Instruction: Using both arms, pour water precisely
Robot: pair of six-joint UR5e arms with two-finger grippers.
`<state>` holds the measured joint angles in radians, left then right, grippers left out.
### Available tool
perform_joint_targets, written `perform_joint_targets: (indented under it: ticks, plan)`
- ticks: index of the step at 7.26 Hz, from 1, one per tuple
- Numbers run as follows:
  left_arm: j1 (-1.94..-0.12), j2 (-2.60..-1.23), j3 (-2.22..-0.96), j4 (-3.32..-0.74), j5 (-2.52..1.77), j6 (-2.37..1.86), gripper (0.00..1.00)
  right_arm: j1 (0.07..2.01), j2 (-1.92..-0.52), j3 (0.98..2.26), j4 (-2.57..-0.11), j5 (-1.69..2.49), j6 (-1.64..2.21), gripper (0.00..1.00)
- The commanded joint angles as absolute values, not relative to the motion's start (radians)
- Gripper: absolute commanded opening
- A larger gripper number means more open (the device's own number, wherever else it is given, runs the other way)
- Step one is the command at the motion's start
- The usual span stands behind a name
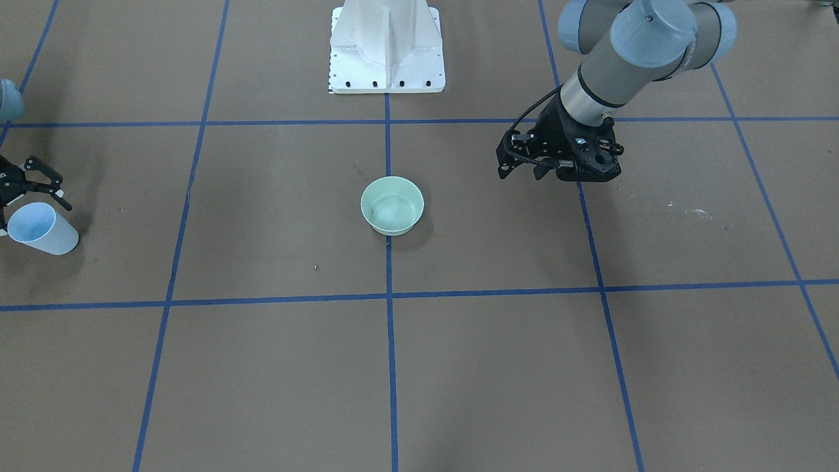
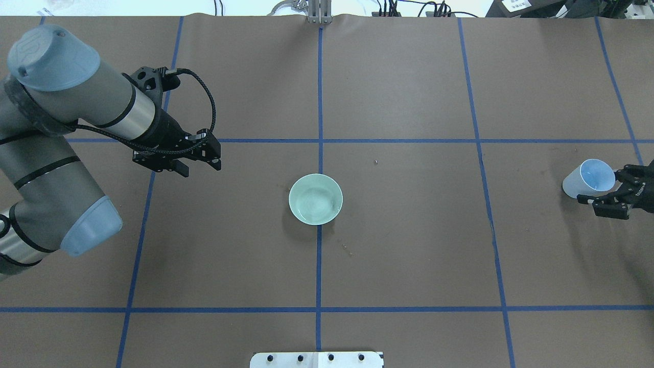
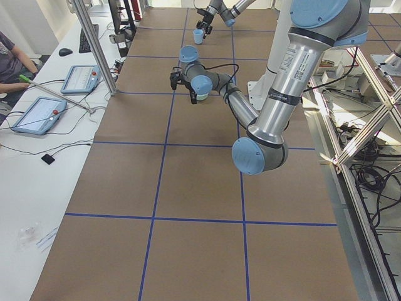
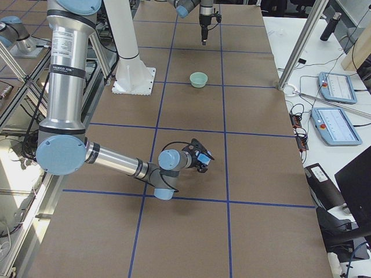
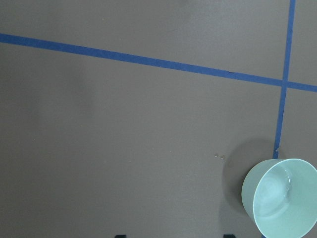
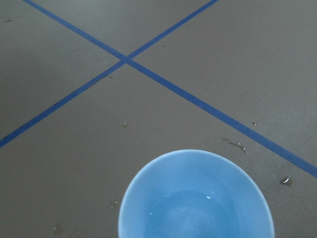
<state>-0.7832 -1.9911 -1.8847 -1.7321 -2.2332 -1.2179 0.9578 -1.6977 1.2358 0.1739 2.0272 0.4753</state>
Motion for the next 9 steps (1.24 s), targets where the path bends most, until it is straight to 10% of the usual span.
perform_joint_targets:
  ticks: [1,9]
  plan:
    - [-0.784,-1.991,-1.885,-1.732,-2.233,-1.218,0.72,0.957,-1.695,1.233,0.172,2.007,0.476,0.94]
    - [-0.784,-1.991,-1.885,-1.732,-2.233,-1.218,0.72,0.956,-1.669,1.207,0.175,2.006,0.476,0.90]
